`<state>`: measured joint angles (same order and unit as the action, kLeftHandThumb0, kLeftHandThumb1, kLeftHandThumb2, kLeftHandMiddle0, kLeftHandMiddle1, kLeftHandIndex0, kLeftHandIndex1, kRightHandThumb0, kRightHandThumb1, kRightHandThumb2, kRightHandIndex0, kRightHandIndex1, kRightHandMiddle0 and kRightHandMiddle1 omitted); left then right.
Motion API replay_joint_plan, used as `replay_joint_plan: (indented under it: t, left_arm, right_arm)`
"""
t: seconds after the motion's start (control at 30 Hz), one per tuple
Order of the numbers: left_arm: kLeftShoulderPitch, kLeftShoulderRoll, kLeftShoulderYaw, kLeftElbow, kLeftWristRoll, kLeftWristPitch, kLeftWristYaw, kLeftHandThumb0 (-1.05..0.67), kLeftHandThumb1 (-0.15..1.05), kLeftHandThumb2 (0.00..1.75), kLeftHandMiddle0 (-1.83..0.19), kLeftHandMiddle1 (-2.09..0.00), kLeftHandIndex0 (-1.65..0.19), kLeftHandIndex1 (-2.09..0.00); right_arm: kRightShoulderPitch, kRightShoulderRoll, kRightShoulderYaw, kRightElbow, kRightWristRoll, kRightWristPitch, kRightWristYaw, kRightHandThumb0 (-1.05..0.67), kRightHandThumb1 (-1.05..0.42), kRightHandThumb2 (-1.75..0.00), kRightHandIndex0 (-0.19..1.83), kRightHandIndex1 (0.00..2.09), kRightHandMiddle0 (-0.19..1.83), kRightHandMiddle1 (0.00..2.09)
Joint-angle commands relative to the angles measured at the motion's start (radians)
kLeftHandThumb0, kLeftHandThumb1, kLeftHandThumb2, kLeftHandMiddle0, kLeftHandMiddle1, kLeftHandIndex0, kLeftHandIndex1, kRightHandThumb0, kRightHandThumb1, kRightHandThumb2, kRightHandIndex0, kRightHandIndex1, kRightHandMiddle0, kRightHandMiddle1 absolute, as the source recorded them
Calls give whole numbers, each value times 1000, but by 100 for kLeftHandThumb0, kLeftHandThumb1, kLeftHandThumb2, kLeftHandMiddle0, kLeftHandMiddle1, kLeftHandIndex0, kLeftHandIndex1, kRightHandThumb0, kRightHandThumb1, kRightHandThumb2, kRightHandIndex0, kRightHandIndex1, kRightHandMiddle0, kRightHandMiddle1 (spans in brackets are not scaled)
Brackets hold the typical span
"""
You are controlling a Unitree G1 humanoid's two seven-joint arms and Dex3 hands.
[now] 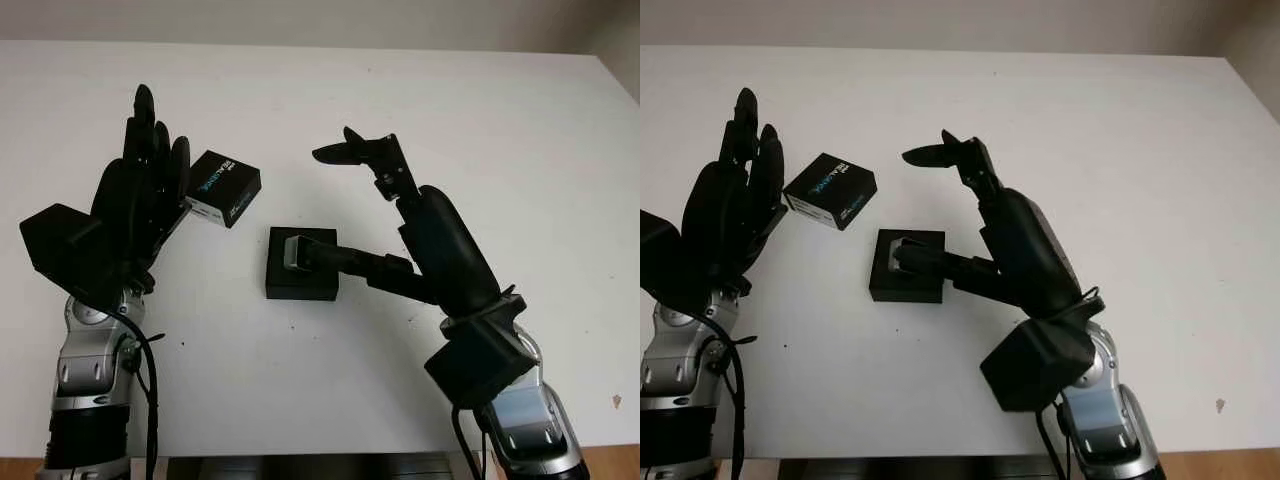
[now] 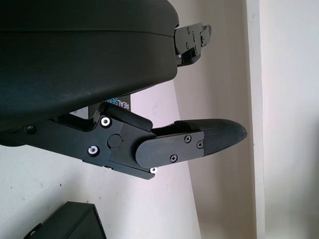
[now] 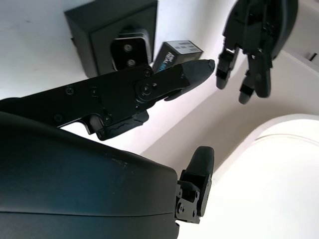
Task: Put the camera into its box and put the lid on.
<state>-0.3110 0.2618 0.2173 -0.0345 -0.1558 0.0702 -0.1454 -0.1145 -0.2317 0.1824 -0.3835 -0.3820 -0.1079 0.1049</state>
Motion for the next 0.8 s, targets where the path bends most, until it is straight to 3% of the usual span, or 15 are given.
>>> replay_joint_plan:
  t: [0.0,0.17,0.37,0.77]
  left_arm:
    - [5,4,-5,-30,10,5,7,-69,105,57,19,0,19,0]
    - [5,6,-6,-28,7,0,2,-69,105,58,19,0,19,0]
    - [4,6,-8,-27,9,-2,2,-68,105,58,19,0,19,0]
    - [-2,4,-4,-22,0,1,1,-69,105,56,19,0,19,0]
  right_arm:
    - [14,-9,-2,-19,-27,-26,-13,-56,-97,-4,12,13,-9,108]
    - [6,-21,23,41,-179,-89,-97,-56,-95,-5,14,13,-3,103]
    - [-31,-18,57,181,-335,-175,-256,-58,-93,-5,15,13,-4,115]
    - [-62,8,91,236,-377,-132,-267,-59,-93,-5,17,15,0,129]
